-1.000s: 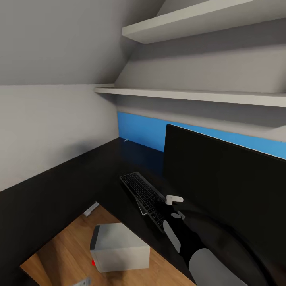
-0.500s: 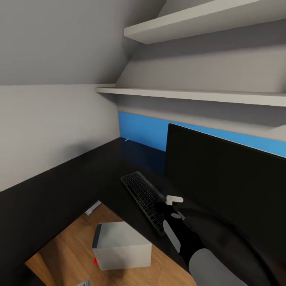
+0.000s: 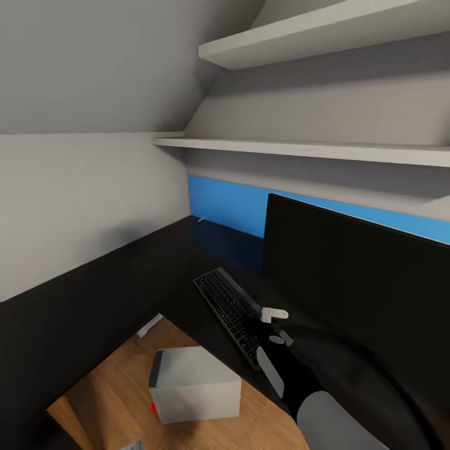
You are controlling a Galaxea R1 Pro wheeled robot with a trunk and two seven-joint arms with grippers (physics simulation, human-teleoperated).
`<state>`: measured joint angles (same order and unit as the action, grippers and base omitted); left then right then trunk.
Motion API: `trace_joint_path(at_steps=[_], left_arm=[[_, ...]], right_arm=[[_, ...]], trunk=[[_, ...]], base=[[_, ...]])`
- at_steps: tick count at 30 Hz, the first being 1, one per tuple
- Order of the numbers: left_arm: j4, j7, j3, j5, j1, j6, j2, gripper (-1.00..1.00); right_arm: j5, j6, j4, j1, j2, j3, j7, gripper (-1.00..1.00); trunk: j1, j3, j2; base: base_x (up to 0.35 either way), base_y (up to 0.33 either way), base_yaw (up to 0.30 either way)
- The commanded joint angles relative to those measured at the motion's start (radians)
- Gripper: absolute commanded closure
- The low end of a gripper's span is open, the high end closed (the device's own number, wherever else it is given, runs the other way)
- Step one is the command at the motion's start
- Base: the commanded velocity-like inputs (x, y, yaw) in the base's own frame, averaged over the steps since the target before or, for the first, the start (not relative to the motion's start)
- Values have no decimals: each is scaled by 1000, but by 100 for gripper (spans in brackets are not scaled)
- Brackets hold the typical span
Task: In the bedroom, organize the workspace by keeping the computer under the desk, ensuring the monitor is on the desk, placing the keyboard on the desk next to the monitor, placing the mouse on the desk next to the keyboard, moving the folder from the swivel chair onto the desk next to the mouse, stacking the notebook on top of the folder with the pen on top of the notebook, and positioning the swivel chair next to the desk.
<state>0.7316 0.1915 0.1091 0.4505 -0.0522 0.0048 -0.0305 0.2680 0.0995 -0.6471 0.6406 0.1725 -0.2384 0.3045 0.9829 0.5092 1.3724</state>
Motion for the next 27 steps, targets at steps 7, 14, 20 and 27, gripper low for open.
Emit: trace_joint_path(at_steps=[7,14,20,27], left_arm=[[2,9,7,8,0,0,-2,-100],[2,9,7,9,0,0,-2,-100],[2,9,7,8,-1,0,-2,-100],[2,9,7,8,0,1,-2,-100]], right_arm=[[7,5,-2,1,-1,-6,8,-100],[7,5,0,1,0,-6,8,-100],[7,5,0,1,1,-7,8,-100],[6,4,-1,1,1,-7,8,-100]], trunk=[[0,1,1],[0,1,1],[0,1,1],[0,1,1]], base=[[-12,15,0],[-95,83,0],[-29,23,0],[-114,98,0]])
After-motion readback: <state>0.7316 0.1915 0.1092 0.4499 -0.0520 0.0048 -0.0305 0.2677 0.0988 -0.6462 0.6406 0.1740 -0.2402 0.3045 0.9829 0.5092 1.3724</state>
